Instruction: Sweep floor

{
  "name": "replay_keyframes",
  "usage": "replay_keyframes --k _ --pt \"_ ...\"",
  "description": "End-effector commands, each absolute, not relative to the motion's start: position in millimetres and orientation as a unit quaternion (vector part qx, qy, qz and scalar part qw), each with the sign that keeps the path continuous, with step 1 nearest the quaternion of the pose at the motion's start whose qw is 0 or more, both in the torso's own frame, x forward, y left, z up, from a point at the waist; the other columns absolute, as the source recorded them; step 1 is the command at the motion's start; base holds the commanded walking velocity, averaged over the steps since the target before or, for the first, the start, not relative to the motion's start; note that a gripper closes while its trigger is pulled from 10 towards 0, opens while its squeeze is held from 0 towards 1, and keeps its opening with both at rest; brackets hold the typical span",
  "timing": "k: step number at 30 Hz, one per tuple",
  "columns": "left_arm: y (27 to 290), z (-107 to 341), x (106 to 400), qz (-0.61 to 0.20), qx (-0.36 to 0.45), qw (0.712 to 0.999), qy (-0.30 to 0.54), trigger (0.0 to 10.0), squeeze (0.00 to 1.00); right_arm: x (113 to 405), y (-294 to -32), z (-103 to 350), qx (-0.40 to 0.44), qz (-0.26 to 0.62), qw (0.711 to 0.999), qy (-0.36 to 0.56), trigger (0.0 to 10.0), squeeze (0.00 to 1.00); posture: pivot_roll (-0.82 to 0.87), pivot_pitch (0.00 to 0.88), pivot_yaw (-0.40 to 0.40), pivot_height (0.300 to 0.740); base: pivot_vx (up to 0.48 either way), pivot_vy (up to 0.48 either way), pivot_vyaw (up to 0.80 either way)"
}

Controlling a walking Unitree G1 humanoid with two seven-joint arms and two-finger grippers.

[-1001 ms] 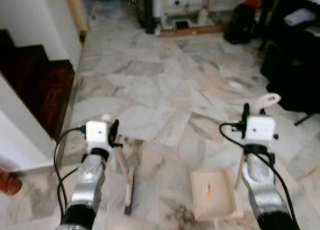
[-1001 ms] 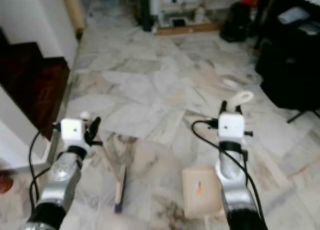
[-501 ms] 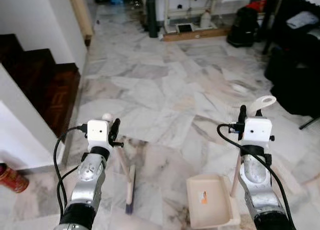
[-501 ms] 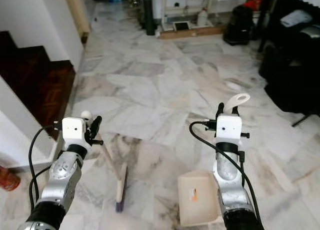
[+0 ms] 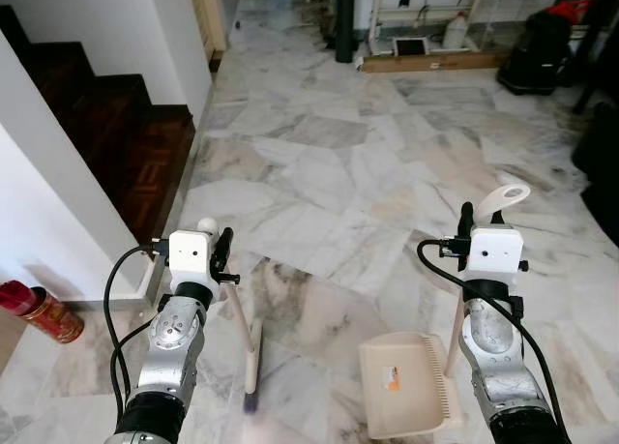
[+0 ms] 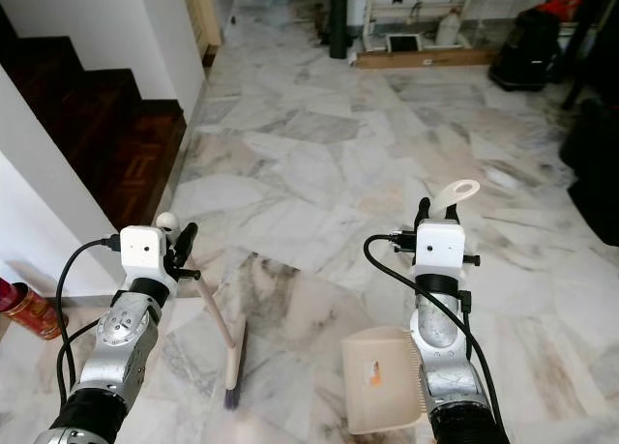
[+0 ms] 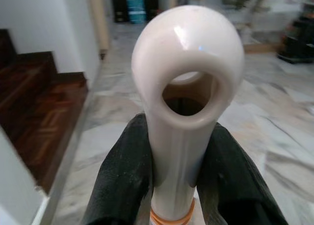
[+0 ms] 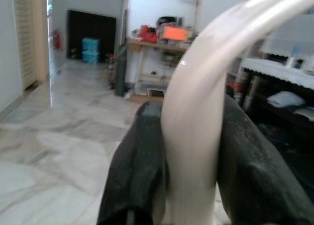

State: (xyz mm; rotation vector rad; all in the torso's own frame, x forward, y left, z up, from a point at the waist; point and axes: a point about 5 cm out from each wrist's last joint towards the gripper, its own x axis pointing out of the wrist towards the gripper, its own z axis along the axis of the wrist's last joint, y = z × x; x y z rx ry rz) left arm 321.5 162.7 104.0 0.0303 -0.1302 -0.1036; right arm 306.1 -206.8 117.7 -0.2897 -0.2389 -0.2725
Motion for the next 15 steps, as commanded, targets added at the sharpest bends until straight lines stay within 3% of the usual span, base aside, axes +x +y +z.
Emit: replay_keyframes --k 1,6,15 --pt "172.1 114.1 322.1 -0.041 0.027 0.995 -0.085 10.0 0.0 310.6 -195.3 132.8 -0.149 -0.116 0.97 -0.153 10.0 0.0 -0.02 0.062 0.058 0.74 0.349 0.0 0.0" --pt "172.7 114.3 322.3 -0.039 0.028 0.995 -0.085 10.0 0.0 310.9 -194.3 133.2 -0.152 -0.112 0.97 -0.155 10.0 0.0 -0.02 0.062 0.057 0.74 0.349 0.0 0.44" --pt "173.3 113.7 322.3 -0.038 0.027 0.995 -0.084 10.0 0.0 311.6 -193.3 134.6 -0.141 -0.113 0.971 -0.159 10.0 0.0 -0.02 0.064 0.056 0.74 0.353 0.0 0.0"
